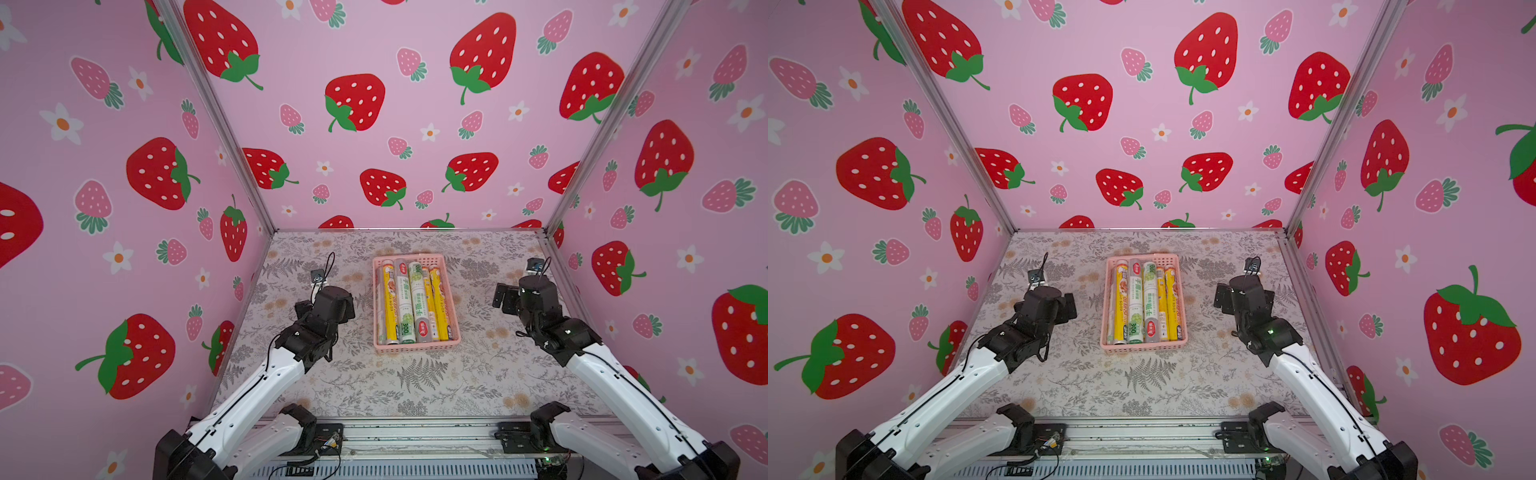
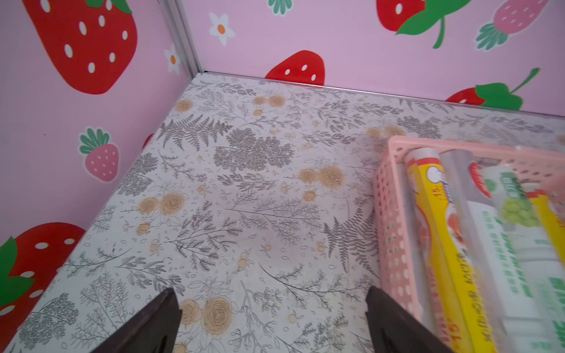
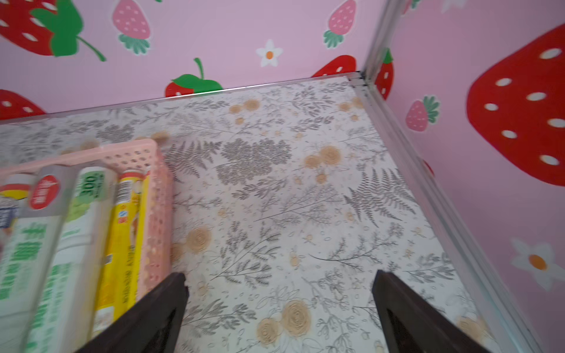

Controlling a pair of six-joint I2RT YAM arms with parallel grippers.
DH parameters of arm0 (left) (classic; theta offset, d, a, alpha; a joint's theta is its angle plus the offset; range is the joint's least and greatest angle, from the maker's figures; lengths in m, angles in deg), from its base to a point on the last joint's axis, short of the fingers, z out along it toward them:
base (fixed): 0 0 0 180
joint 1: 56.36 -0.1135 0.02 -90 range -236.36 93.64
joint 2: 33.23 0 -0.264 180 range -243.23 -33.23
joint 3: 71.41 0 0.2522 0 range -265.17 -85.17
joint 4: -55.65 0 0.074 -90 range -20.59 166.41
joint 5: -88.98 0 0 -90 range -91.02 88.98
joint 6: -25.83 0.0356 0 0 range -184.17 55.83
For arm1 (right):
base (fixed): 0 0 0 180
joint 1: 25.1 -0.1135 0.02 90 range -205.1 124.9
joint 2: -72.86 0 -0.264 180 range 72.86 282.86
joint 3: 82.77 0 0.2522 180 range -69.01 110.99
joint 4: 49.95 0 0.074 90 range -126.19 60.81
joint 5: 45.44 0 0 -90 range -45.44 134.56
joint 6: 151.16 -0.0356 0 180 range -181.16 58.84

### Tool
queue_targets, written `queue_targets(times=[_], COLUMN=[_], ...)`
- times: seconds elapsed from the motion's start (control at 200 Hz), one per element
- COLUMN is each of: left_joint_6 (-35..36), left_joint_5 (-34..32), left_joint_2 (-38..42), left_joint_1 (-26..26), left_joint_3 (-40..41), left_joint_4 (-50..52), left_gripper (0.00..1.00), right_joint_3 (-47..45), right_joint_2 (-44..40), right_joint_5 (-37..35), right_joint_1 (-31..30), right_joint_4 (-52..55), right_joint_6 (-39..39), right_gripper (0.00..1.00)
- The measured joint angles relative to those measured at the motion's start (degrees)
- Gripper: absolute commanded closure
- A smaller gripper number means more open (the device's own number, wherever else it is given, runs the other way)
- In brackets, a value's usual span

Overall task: Put the plastic wrap into the basket
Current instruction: Place the plastic wrap in the basket, then reset both arms

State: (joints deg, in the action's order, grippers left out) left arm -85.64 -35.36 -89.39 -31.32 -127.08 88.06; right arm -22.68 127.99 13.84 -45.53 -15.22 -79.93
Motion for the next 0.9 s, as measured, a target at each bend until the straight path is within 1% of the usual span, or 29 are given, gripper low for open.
queue_targets(times=[0.06, 0.14, 0.255, 0.35, 0.515, 0.705, 0.815, 0.9], left_joint_6=[1.97, 4.5, 7.41, 9.81, 12.09, 13.4, 14.99, 16.13], left_joint_5=[-0.07, 0.17, 1.57, 2.62, 4.46, 4.5, 4.92, 6.34], left_joint_2=[0.44, 0.72, 0.5, -0.7, -5.44, -12.48, -14.1, -14.86], left_joint_1=[-2.36, -5.49, -9.55, -11.58, -14.36, -15.23, -15.58, -16.5], left_joint_3=[2.78, 6.75, 11.39, 14.14, 16.68, 19.96, 21.75, 22.77], left_joint_4=[-3.3, -7.82, -13.51, -18.78, -27.5, -37.75, -43.54, -48.11], left_gripper=[0.0, 0.0, 0.0, 0.0, 0.0, 0.0, 0.0, 0.0], right_joint_3=[-1.77, -3.56, -5.42, -8.26, -15.65, -19.78, -22.14, -22.69], right_joint_2=[1.36, 5.2, 11.1, 14.1, 16.24, 20.57, 22.71, 24.28], right_joint_5=[-2.47, -4.63, -6.27, -6.36, -5.6, -3.74, -2.05, -0.46], right_joint_1=[1.73, 4.63, 8.72, 11.82, 15.54, 16.2, 17.62, 18.62], right_joint_4=[-1.27, -3.91, -8.79, -15.02, -27.76, -41.64, -49.62, -53.16], right_joint_6=[0.22, 0.85, 2.21, 3.78, 7.19, 10.29, 11.52, 12.11], right_gripper=[0.0, 0.0, 0.0, 0.0, 0.0, 0.0, 0.0, 0.0])
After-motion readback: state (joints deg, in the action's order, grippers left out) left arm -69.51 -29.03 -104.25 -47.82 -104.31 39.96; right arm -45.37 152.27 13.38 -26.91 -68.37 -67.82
